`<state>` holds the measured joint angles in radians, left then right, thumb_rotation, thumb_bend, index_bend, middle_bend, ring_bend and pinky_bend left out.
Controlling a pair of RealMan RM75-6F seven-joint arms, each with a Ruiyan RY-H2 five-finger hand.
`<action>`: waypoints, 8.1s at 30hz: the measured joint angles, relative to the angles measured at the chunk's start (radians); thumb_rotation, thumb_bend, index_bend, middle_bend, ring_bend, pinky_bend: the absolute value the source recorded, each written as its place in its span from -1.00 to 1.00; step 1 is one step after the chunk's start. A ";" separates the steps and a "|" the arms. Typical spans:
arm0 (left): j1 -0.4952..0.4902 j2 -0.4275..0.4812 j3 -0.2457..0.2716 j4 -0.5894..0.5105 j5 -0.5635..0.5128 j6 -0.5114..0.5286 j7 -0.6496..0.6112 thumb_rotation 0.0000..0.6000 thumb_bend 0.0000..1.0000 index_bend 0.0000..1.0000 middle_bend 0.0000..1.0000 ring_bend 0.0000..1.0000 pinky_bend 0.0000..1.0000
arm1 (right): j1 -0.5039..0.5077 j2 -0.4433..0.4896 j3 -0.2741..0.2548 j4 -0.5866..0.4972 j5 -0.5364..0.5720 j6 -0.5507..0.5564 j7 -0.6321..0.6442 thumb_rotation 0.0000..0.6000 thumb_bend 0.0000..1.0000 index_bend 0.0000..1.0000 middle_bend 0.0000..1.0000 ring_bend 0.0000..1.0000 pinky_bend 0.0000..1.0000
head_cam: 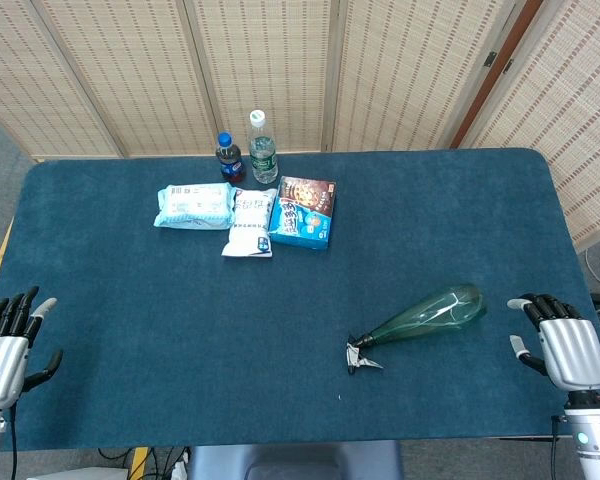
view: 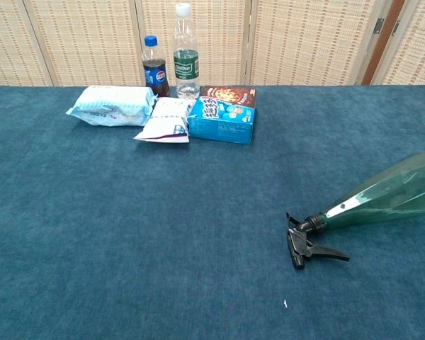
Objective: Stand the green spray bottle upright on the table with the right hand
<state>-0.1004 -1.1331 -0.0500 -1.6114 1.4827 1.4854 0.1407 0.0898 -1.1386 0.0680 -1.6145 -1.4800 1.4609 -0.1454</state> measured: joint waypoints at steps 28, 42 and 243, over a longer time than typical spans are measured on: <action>0.028 0.004 -0.002 -0.013 0.010 0.062 -0.027 1.00 -0.20 -0.73 -0.98 -1.00 -1.00 | 0.066 0.024 0.021 -0.088 0.032 -0.089 -0.111 1.00 -0.45 -0.33 -0.35 -0.50 -0.30; 0.039 0.109 -0.033 -0.128 -0.002 0.093 0.035 1.00 -0.13 -0.73 -0.98 -1.00 -1.00 | 0.155 0.013 0.019 -0.135 0.099 -0.239 -0.295 1.00 -0.51 -0.43 -0.41 -0.55 -0.39; 0.053 0.038 -0.026 0.085 -0.051 0.028 -0.125 1.00 -0.08 -0.73 -0.98 -1.00 -1.00 | 0.215 -0.315 0.026 0.181 -0.025 0.173 0.584 1.00 -0.33 -0.24 -0.05 -0.17 0.03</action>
<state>-0.0475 -1.0947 -0.0763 -1.5263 1.4316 1.5139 0.0153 0.3044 -1.4532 0.0945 -1.4338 -1.5047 1.6335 0.4384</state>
